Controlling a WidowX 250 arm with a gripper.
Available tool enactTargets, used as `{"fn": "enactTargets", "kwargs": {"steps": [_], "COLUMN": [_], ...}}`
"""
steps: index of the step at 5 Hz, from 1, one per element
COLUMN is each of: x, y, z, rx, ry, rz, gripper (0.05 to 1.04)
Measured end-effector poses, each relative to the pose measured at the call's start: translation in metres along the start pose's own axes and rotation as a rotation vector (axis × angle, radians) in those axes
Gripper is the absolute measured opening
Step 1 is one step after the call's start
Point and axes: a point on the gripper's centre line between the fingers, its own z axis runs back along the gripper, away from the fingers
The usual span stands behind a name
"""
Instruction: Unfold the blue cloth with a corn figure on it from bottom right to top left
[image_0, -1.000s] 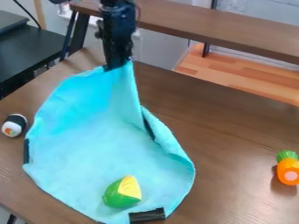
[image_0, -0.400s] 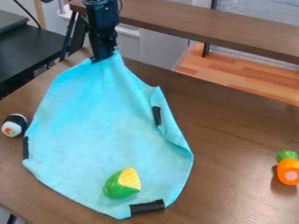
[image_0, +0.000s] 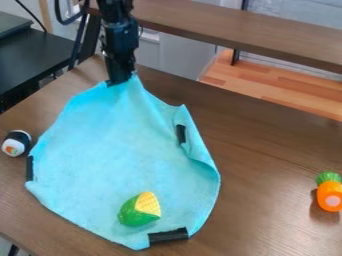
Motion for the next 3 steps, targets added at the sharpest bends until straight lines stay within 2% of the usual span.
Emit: {"fn": "enactTargets", "kwargs": {"steps": [1,2,3], "x": [0.0020,0.0058,0.0060], "y": [0.0049,0.0074,0.0035], "z": [-0.0176,-0.0155,-0.0173], "rx": [0.004,0.010,-0.013], "ry": [0.017,0.003,-0.006], "rz": [-0.025,-0.044,-0.049], "gripper": [0.502,0.775,0.993]}}
